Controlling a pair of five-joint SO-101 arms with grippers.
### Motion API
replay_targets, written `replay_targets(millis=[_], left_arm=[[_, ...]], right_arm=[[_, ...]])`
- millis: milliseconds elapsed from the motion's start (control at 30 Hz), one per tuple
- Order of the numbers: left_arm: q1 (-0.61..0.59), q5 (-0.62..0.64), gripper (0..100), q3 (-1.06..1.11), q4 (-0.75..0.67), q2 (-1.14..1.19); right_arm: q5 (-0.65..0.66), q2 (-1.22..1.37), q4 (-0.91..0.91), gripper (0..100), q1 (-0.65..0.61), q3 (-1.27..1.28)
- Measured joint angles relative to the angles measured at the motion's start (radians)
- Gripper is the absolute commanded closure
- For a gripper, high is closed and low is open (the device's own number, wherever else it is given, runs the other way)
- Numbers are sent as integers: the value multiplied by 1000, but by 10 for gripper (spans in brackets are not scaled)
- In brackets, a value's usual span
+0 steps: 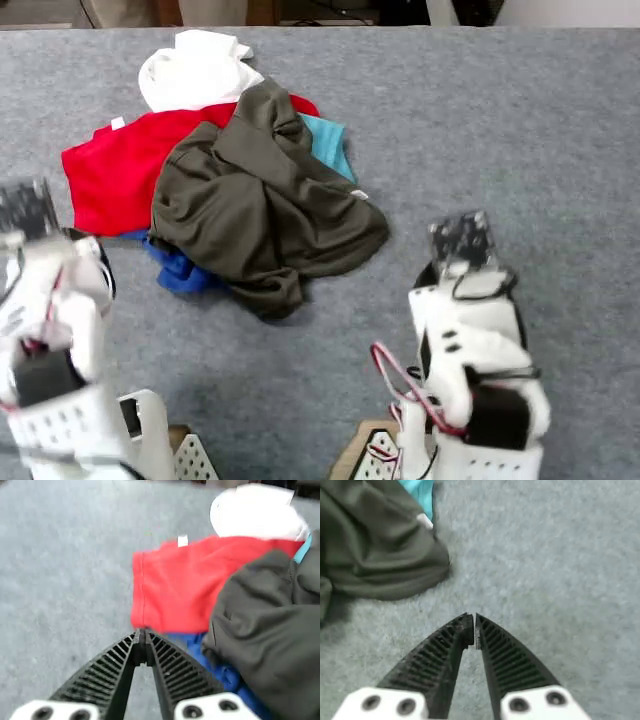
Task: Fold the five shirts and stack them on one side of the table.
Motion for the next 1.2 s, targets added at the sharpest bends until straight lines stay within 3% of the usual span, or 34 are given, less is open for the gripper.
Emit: replay_targets(millis=[100,300,433,733,867,1100,1200], left_arm=[[0,0,960,-127,75,190],[-18,69,742,-339,238,497],[-91,175,724,-417,341,624],[-276,184,692,-448,408,667],[-328,112,693,-443,408,667],[-350,64,693,-371,408,667],[-367,92,693,-351,408,667]], right_arm=[[0,213,9,958,0,-195],[-2,655,138,762,-141,-552],[-52,945,175,711,-296,-752],[-216,1574,164,605,-560,-1224],[-273,1838,204,600,-628,-1478],[-327,2260,212,605,-637,-1907],[-327,2409,232,693,-638,-2056]])
